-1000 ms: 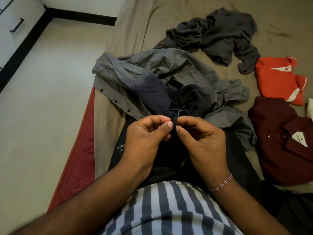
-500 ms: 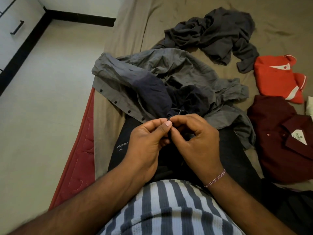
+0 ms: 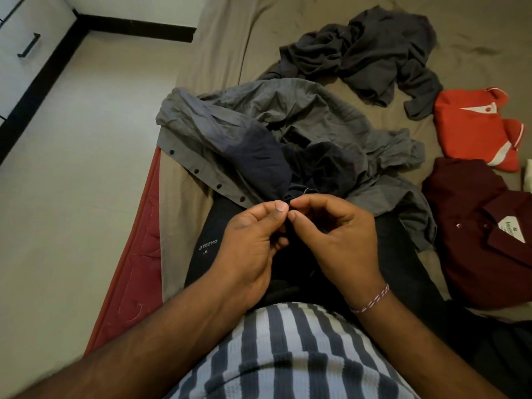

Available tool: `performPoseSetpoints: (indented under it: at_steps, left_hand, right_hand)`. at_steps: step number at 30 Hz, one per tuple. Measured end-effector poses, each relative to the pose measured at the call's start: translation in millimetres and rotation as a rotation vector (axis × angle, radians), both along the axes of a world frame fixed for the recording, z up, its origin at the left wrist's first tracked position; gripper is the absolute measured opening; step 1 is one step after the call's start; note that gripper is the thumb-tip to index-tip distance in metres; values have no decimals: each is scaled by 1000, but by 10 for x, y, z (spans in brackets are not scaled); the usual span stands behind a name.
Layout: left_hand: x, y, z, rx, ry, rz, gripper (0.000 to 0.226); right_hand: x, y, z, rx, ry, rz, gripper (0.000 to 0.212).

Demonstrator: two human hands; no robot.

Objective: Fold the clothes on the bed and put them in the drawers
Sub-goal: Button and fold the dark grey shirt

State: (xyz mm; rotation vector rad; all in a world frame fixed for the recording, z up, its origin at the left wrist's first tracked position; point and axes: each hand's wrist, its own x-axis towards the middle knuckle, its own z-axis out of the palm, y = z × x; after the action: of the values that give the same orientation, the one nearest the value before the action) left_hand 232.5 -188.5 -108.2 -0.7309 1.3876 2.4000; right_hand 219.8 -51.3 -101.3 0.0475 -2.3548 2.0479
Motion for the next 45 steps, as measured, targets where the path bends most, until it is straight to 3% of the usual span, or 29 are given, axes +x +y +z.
performPoseSetpoints:
  at_steps: [7, 9, 12, 15, 18, 20, 23, 26, 31, 34, 38, 41, 45]
  left_hand:
    - [-20, -43, -38, 11, 57, -43, 21]
    - [-41, -41, -50, -92, 105, -67, 22]
    - [-127, -66, -67, -244, 226, -89, 23]
    - [-229, -91, -77, -386, 354, -181, 19]
    - [-298, -99, -103, -423, 478, -267, 10]
    - [-330, -108, -154, -537, 602, -347, 30]
    - [-379, -142, -296, -902, 783, -429, 49]
    - [-456, -137, -417, -1190, 795, -397, 50]
    - [-595, -112, -407, -1221, 804, -254, 22]
    - [-746, -275, -287, -1183, 872, -92, 18]
    - [-1002, -609, -82, -1337, 1038, -248, 16]
    - [-1121, -872, 19, -1413, 1073, -404, 23]
    - [-1125, -1137, 62, -1471, 1083, -593, 26]
  right_hand:
    - [-55, 46, -8, -329, -244, 57, 15]
    - [-52, 76, -44, -247, -202, 113, 18]
    - [-53, 134, -111, 92, -88, 203, 29]
    - [-98, 203, -130, 267, -62, 217, 15]
    - [-144, 244, -142, 155, -139, 259, 10]
    - [-167, 283, -151, -11, -183, 245, 6]
    - [-208, 362, -123, -220, -246, 187, 14]
    - [-256, 421, -92, -316, -293, 162, 10]
    - [-372, 541, -9, -164, -189, 164, 21]
    - [-457, 718, 79, 93, -136, 263, 24]
    - [-580, 965, 205, 475, -126, 335, 30]
    - [-639, 1099, 257, 440, -101, 323, 11]
    - [-628, 1173, 249, 257, -138, 255, 11]
